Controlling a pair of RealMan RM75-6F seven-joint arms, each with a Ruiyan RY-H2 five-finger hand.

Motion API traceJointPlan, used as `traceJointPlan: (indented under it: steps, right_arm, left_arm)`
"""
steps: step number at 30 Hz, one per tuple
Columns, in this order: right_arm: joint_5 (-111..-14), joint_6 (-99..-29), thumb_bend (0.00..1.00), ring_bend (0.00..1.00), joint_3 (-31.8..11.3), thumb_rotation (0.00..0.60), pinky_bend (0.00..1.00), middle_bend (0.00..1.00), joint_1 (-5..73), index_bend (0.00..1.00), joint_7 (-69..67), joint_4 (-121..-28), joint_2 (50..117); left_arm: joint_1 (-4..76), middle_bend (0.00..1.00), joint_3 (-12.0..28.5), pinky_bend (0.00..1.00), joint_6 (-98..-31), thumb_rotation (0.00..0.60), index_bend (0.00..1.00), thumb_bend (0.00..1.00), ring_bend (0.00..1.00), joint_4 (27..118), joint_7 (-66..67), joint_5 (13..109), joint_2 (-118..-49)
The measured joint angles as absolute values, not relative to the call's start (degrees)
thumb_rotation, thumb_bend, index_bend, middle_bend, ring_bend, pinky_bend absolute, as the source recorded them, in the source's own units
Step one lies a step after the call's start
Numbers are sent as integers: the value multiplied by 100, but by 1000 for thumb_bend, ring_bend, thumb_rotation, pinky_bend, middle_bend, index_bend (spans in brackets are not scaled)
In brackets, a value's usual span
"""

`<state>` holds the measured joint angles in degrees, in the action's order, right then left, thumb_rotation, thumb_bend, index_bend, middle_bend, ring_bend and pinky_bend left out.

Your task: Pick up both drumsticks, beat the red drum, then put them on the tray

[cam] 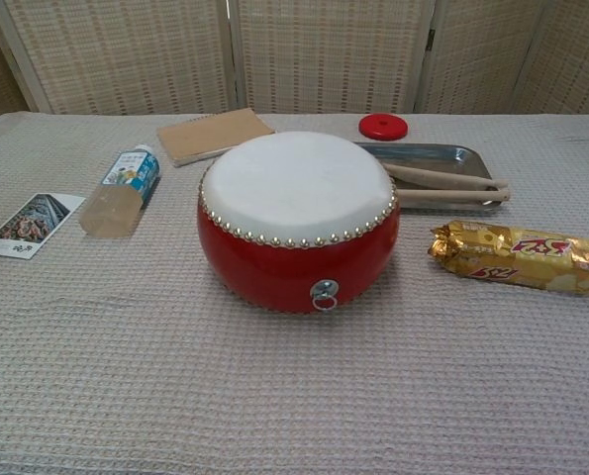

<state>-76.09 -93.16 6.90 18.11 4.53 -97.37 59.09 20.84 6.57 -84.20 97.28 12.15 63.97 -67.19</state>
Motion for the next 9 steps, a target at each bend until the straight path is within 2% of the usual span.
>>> traceJointPlan:
  steps: [4, 9]
  right_arm:
    - [-7926, -9489, 265, 0, 790, 600, 64, 98, 1417, 0, 199, -9659, 5968]
    - [-8149, -9391, 266, 0, 781, 600, 62, 97, 1245, 0, 0, -9477, 6025]
  left_arm:
    - [1643, 69, 419, 170, -8855, 600, 3, 263, 13, 9732, 1079, 6760, -6766]
    - [1274, 67, 197, 167, -9141, 600, 2, 264, 11, 9730, 1010, 7102, -6815]
